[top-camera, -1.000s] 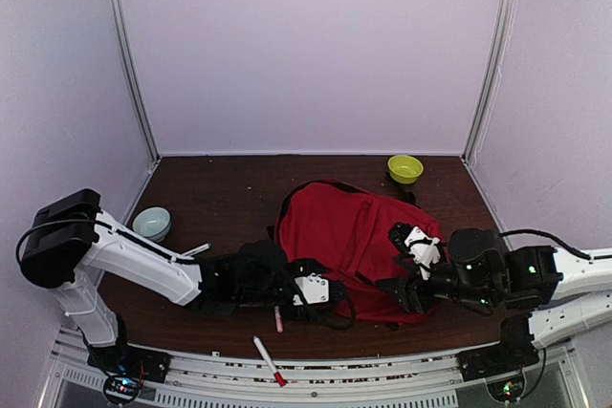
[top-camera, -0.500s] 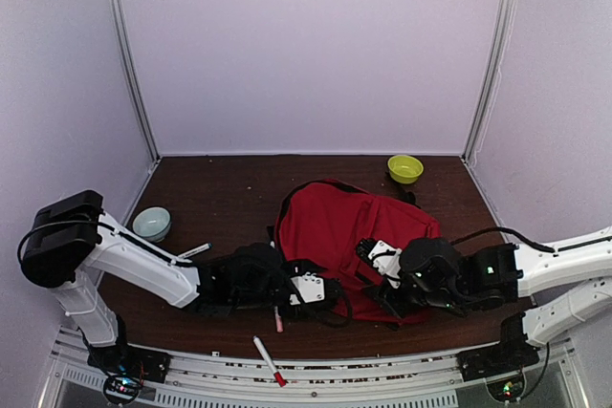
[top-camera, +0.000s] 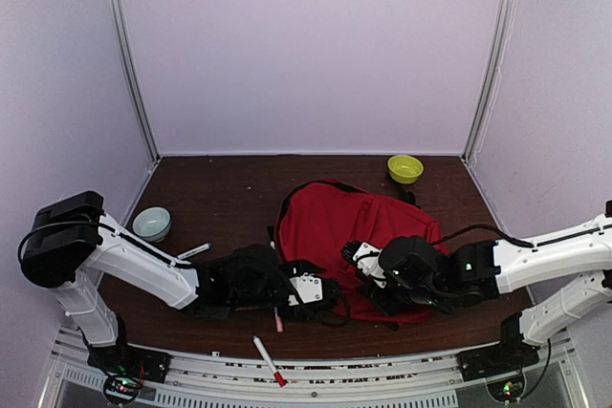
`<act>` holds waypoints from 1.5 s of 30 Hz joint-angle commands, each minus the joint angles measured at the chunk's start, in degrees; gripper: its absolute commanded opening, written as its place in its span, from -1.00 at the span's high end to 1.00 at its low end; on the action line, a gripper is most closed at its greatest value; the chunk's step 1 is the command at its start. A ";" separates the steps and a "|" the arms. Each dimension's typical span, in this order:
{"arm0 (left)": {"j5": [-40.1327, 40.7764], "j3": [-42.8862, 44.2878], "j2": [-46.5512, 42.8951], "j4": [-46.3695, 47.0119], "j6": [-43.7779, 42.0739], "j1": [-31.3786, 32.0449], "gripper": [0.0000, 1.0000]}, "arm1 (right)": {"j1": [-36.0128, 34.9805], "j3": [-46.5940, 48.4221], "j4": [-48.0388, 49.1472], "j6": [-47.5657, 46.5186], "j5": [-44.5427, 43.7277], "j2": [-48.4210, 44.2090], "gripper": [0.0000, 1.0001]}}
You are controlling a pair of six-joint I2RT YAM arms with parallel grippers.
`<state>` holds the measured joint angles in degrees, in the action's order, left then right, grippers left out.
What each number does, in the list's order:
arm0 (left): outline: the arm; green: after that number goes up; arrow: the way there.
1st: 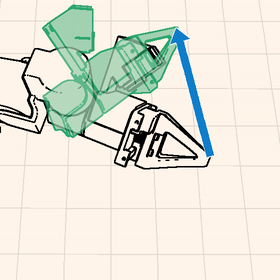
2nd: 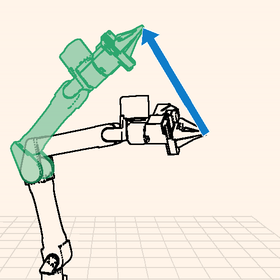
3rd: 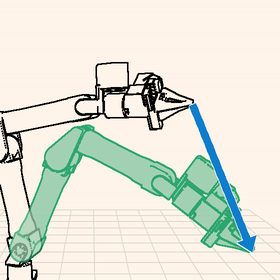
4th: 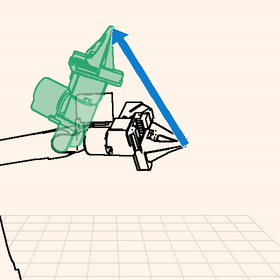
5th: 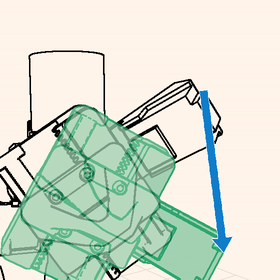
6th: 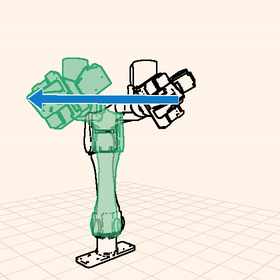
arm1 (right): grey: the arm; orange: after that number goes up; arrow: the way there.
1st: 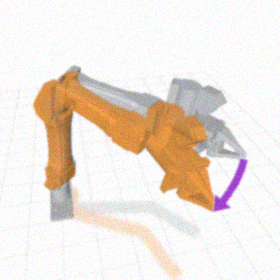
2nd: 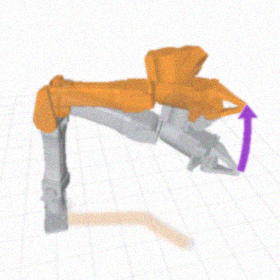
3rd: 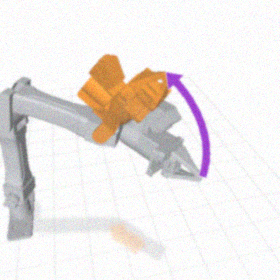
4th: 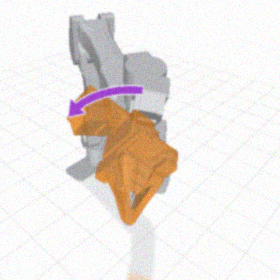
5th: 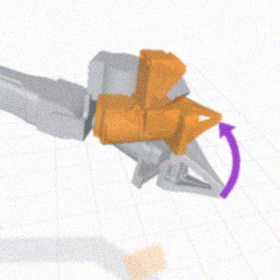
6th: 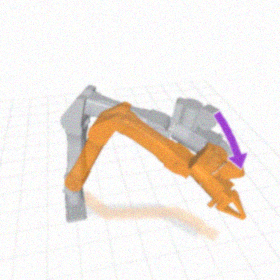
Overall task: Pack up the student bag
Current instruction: Grab the lower front pocket of the student bag.
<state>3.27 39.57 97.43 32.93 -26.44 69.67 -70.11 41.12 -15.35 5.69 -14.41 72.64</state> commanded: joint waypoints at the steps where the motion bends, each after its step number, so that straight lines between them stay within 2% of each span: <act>1: 0.14 -0.94 -0.57 3.44 0.95 -0.43 -0.40 | 0.53 2.02 -0.85 -0.65 -1.50 1.62 0.30; 11: -0.26 -0.99 -0.91 3.54 1.38 -0.45 -0.39 | 1.26 1.21 -1.08 -0.42 -3.06 1.57 0.53; 17: -0.37 -1.16 -1.21 3.40 1.39 -0.50 -0.39 | 1.50 1.09 -1.43 0.04 -3.10 2.07 0.53; 22: -0.61 -1.16 -1.42 3.37 1.44 -0.50 -0.39 | 2.00 1.32 -1.39 0.45 -3.11 2.60 0.36; 25: -0.80 -1.05 -1.52 3.33 1.51 -0.50 -0.39 | 2.45 1.43 -0.93 0.18 -2.86 3.20 0.36; 34: -0.53 -1.25 -1.88 2.93 1.64 -0.50 -0.38 | 2.96 1.56 -0.94 0.33 -0.09 3.16 0.83; 41: -0.19 -1.16 -1.87 2.91 1.61 -0.46 -0.38 | 3.03 2.53 -2.24 1.96 2.36 0.78 1.00; 45: -0.27 -1.16 -1.85 2.82 1.61 -0.50 -0.37 | 2.98 2.20 -1.97 2.52 3.93 -1.35 1.00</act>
<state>3.20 39.00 96.97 32.97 -25.47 69.67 -67.40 42.06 -16.78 6.83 -12.40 74.28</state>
